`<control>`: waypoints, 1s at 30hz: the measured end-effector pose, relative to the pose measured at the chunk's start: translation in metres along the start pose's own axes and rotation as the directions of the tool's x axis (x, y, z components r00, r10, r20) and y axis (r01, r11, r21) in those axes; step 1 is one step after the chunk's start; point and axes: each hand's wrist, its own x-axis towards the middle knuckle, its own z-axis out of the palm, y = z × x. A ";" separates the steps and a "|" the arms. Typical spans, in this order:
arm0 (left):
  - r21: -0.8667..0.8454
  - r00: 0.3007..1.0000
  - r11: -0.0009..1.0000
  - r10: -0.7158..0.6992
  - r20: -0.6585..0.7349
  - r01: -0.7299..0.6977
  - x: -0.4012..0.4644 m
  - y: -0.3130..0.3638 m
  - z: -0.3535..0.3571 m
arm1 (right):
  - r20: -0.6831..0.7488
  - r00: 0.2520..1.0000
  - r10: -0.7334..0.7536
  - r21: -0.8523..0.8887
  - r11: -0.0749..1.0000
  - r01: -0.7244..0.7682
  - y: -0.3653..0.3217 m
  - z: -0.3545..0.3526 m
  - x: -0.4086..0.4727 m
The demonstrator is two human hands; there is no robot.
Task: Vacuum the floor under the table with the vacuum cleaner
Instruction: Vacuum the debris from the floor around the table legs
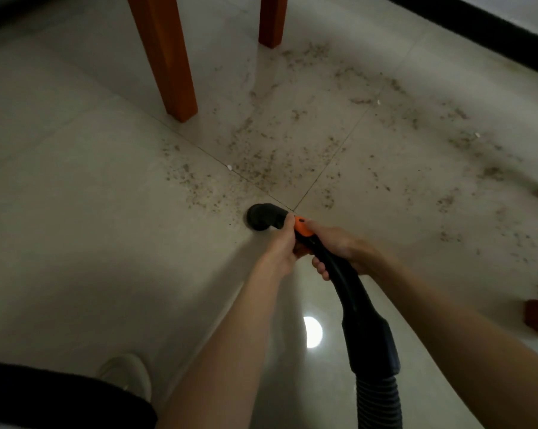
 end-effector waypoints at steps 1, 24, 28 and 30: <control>0.000 1.000 1.000 0.003 -0.027 -0.003 -0.001 -0.002 -0.003 | 0.003 1.000 -0.002 -0.008 1.000 0.002 0.001 0.003 -0.001; -0.068 0.984 0.997 -0.041 -0.171 0.030 -0.017 -0.011 -0.041 | 0.049 0.998 -0.027 -0.151 0.988 0.034 0.011 0.040 -0.006; -0.061 0.986 0.998 -0.035 -0.165 0.025 -0.011 -0.001 -0.039 | 0.025 0.998 -0.051 -0.145 0.988 0.054 0.004 0.040 -0.002; -0.054 0.987 0.998 -0.033 -0.156 0.025 -0.007 0.003 -0.038 | 0.009 0.998 -0.060 -0.127 0.990 0.061 0.000 0.038 0.000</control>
